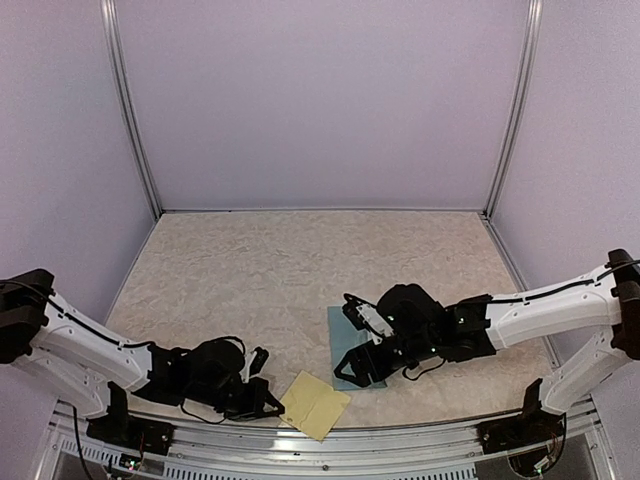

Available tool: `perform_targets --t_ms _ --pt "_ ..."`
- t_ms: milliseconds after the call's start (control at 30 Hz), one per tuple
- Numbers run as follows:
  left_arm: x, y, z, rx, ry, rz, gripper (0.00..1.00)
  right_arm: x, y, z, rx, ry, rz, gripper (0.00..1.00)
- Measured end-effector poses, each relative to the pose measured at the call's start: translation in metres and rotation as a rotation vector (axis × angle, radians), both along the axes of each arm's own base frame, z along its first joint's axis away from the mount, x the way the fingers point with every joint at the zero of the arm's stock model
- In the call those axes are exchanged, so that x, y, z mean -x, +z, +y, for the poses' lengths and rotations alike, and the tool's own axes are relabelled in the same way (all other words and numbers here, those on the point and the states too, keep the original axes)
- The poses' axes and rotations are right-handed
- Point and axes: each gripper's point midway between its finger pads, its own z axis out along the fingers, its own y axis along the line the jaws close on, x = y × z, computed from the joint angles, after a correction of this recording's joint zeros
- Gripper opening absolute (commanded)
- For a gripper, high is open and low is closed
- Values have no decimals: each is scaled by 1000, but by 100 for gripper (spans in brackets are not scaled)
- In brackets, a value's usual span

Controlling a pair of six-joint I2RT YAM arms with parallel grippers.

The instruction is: Place the letter into the envelope and seal it

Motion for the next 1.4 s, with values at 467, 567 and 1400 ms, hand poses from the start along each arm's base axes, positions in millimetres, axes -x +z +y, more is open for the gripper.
perform_targets --t_ms 467,567,1400 --pt "-73 197 -49 65 -54 -685 0 -30 104 -10 -228 -132 -133 79" --pt "-77 198 -46 -18 -117 -787 0 -37 134 -7 -301 -179 -142 78" --pt "-84 158 -61 -239 -268 -904 0 -68 127 30 -315 -346 2 59"
